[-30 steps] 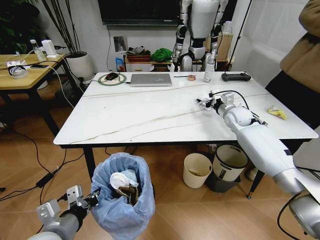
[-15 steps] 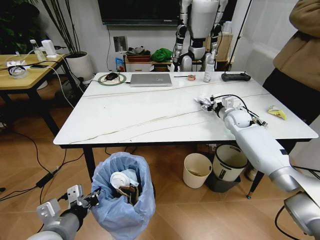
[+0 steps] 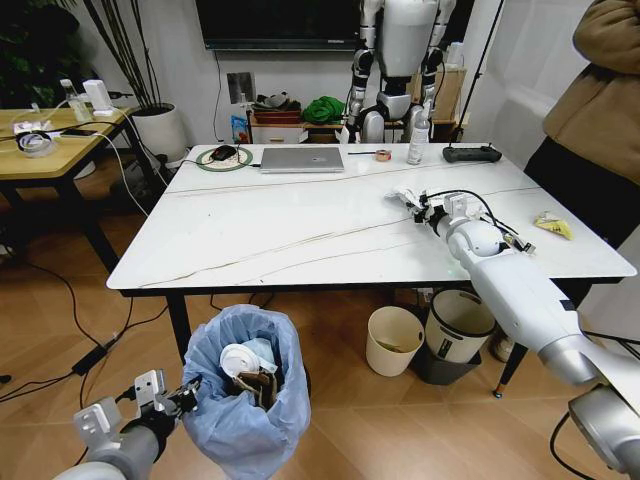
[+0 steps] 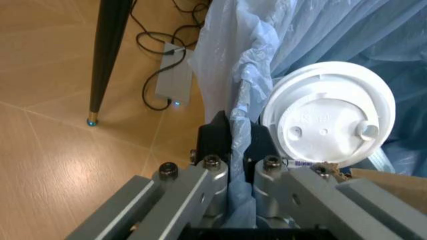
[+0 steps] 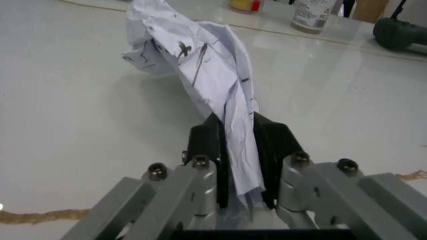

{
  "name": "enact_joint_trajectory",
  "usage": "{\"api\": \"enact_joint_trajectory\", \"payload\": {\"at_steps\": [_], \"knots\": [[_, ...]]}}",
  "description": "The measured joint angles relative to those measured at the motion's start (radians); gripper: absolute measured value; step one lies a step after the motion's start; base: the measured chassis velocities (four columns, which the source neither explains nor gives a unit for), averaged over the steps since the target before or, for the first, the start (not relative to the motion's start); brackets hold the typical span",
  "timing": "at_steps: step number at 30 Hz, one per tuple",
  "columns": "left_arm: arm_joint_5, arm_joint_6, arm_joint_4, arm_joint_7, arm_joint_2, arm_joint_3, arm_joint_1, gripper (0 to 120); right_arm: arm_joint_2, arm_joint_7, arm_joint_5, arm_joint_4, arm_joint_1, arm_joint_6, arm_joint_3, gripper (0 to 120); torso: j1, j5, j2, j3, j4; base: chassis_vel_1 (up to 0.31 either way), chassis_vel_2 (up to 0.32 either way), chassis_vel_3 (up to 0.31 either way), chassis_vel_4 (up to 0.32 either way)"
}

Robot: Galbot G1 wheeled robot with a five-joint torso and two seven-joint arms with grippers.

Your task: Pick up the trash bin and place the trash from the table into it.

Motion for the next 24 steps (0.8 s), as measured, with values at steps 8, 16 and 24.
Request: {"api": "enact_joint_trajectory", "payload": {"at_steps": [8,16,24], "knots": [[-0.004,0.000,0.003,0.000,0.005,0.004,-0.006,0,-0.061,-0.021,0.088,0.150,-0.033,0.005,0.001,0,0.000,-0.0001,0.000,0.000,-0.0001,0.000,0.000,0.000,0.000],[-0.015,0.000,0.005,0.000,0.012,0.007,-0.011,0,-0.161,-0.068,0.296,0.543,-0.154,0.022,-0.010,0,0.000,0.0000,0.000,0.000,-0.0002,0.000,0.000,0.000,0.000],[-0.018,0.004,0.007,0.000,0.015,0.004,-0.008,0,-0.184,-0.080,0.412,0.882,-0.247,0.038,-0.103,0,0.000,-0.0005,0.000,0.000,0.0000,0.000,0.000,0.000,0.000]]}}
